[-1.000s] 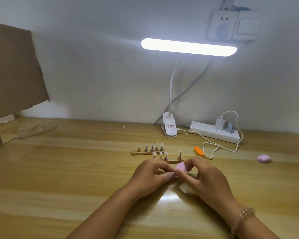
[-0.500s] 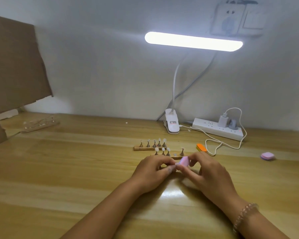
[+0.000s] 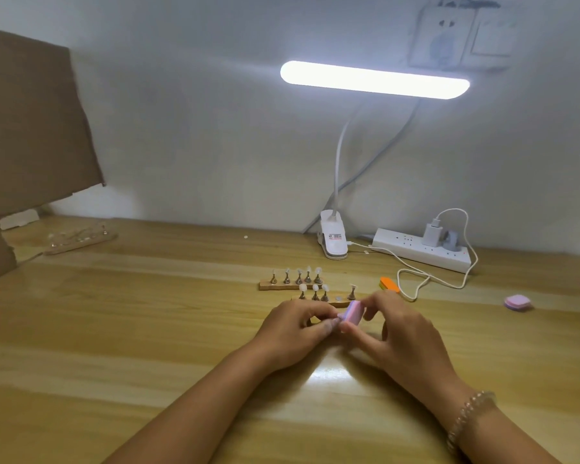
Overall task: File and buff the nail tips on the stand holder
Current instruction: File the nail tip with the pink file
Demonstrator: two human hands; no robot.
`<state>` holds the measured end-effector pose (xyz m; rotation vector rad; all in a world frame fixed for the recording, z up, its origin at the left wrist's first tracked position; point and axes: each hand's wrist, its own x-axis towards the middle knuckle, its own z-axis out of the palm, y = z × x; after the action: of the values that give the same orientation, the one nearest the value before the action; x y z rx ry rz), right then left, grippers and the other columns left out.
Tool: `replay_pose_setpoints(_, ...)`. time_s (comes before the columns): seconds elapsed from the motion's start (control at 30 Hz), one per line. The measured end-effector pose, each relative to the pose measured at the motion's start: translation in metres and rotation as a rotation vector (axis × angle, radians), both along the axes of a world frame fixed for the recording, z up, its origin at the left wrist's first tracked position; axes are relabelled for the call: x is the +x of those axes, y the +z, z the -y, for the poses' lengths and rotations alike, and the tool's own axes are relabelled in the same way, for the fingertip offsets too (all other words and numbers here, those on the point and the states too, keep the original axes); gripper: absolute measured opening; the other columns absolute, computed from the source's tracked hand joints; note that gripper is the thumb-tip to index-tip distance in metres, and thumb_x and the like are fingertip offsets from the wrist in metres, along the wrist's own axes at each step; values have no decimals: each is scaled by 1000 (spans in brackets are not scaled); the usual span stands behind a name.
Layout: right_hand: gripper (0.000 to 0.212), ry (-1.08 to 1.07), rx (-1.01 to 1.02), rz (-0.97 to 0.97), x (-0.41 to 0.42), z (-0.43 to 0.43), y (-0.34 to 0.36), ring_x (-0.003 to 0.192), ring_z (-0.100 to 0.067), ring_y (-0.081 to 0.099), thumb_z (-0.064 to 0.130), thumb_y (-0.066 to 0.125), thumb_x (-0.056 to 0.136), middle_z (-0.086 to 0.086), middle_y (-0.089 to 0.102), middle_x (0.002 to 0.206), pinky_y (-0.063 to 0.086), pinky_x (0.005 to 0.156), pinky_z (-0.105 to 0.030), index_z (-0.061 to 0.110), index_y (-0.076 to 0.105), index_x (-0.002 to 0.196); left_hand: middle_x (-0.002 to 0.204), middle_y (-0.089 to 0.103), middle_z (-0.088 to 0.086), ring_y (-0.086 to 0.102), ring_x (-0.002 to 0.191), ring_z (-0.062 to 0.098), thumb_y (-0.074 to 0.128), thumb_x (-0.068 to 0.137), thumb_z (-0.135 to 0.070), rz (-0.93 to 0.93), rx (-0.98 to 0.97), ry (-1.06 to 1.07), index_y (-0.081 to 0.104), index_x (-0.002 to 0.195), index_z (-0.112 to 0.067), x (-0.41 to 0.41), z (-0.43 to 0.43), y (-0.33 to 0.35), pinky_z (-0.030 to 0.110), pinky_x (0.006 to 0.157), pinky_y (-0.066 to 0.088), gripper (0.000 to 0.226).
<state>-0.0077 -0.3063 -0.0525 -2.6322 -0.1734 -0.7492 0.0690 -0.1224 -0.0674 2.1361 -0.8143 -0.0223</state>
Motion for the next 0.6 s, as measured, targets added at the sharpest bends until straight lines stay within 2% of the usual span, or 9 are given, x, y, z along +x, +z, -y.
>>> replay_pose_setpoints(0.07, 41, 51, -68, 2, -2, -4, -1, 63, -6, 52, 67, 57, 78, 17, 54, 87, 46, 52, -30, 29, 57, 92, 95, 70, -21, 49, 63, -8, 60, 97, -25, -18, -15, -16, 75, 108, -33, 0, 0, 0, 21, 64, 34, 20)
replay_pose_setpoints(0.17, 40, 3, 29, -3, 0, -2, 0, 58, 1, 46, 67, 59, 77, 17, 56, 85, 41, 52, -27, 30, 57, 89, 93, 70, -19, 48, 64, -5, 60, 98, -26, -18, -11, -16, 75, 104, -32, 1, 0, 1, 25, 66, 37, 18)
replay_pose_setpoints(0.27, 38, 27, -17, -12, 1, -3, -1, 57, 6, 41, 66, 60, 77, 18, 56, 87, 42, 52, -26, 30, 57, 91, 96, 73, -16, 57, 78, 4, 59, 98, -22, -31, -10, -22, 75, 105, -29, 2, 1, 2, 28, 70, 41, 19)
replay_pose_setpoints(0.33, 38, 19, 19, -14, 1, -4, -1, 58, 4, 44, 68, 58, 76, 18, 58, 86, 42, 53, -26, 32, 57, 89, 96, 74, -15, 61, 84, 7, 60, 97, -21, -31, -17, -24, 76, 105, -29, 2, 2, 2, 28, 72, 42, 20)
replay_pose_setpoints(0.4, 38, -32, 79, -4, 2, -2, -2, 59, 0, 47, 68, 58, 76, 17, 59, 85, 43, 54, -27, 33, 55, 87, 91, 73, -15, 58, 80, 2, 60, 98, -23, -24, -25, -32, 76, 100, -28, 2, 1, 1, 27, 71, 42, 17)
replay_pose_setpoints(0.53, 39, -11, 34, 7, 3, -4, -2, 58, 3, 47, 69, 58, 75, 19, 58, 84, 40, 52, -23, 32, 54, 88, 94, 73, -14, 53, 74, 0, 58, 98, -21, -11, -16, -22, 75, 104, -29, 2, 3, 2, 25, 67, 38, 19)
replay_pose_setpoints(0.6, 36, -73, 106, 29, 5, -3, -2, 61, -1, 51, 65, 63, 76, 18, 58, 83, 43, 55, -28, 32, 54, 85, 92, 72, -16, 50, 66, -2, 58, 99, -27, -3, -3, -17, 74, 102, -31, 2, 3, 1, 25, 65, 37, 16)
